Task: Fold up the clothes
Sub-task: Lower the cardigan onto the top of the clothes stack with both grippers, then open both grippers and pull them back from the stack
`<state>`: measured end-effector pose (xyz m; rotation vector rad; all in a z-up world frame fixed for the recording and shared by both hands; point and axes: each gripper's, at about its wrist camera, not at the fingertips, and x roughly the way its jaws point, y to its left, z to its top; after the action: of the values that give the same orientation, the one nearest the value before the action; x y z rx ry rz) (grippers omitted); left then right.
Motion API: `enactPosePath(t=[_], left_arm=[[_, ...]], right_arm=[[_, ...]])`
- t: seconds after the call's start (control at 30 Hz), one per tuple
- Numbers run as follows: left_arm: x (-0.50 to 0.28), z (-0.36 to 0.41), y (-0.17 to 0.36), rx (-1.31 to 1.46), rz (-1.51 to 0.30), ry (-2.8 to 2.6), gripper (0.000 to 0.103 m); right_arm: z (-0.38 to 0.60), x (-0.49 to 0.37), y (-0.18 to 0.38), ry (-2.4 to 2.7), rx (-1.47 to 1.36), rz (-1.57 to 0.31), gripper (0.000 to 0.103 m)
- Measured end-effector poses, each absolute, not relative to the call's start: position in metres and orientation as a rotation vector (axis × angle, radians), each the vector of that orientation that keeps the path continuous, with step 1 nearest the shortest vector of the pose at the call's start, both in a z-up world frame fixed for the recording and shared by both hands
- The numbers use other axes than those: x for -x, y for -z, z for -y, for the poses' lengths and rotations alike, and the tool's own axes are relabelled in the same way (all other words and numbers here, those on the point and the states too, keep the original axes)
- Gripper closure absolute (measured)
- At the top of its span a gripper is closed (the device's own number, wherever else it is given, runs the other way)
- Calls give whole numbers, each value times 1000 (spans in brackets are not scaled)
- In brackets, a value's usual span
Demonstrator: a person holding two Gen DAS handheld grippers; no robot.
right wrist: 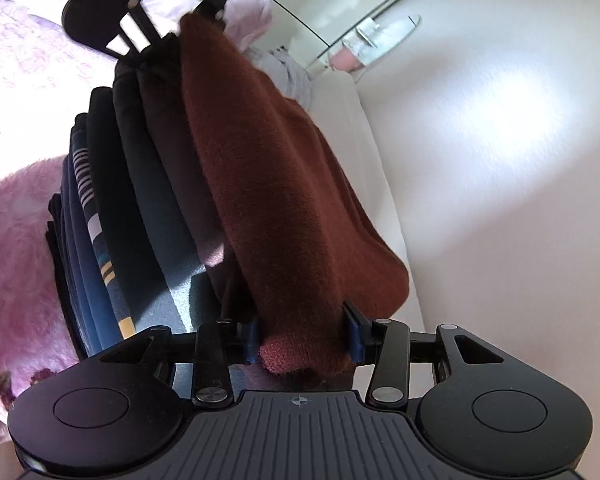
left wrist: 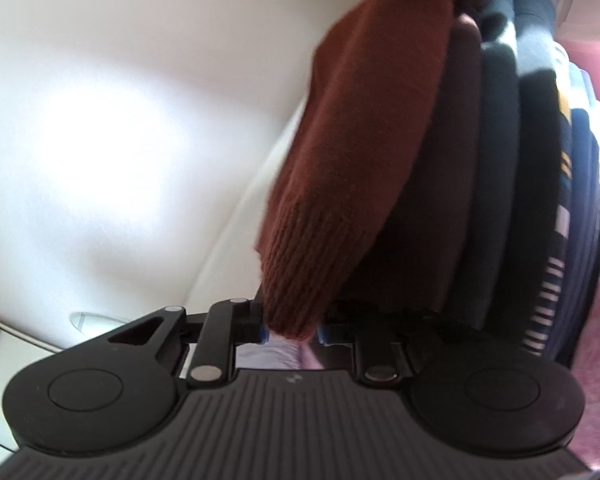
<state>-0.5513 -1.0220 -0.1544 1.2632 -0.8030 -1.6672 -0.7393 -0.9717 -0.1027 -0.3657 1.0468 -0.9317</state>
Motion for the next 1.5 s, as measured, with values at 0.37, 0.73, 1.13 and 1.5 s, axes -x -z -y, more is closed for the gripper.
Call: enactPosePath(t=[0.37,0.73,1.13,1.5], left_arm=[[526,1007,184,-1294,701,1649,89],[495,980,150,-981,217,1706,66],[541,911,127,-811,-312,1690,31],[470,830,76,-698,-596,1758,6]], right_arm=[[954,730,99,991,464,-1079,41],[907,738,104,1064,337,-983,38],[868,755,106,1018,-115,-839,34],[798,751,84,1279,-535,-618,12]])
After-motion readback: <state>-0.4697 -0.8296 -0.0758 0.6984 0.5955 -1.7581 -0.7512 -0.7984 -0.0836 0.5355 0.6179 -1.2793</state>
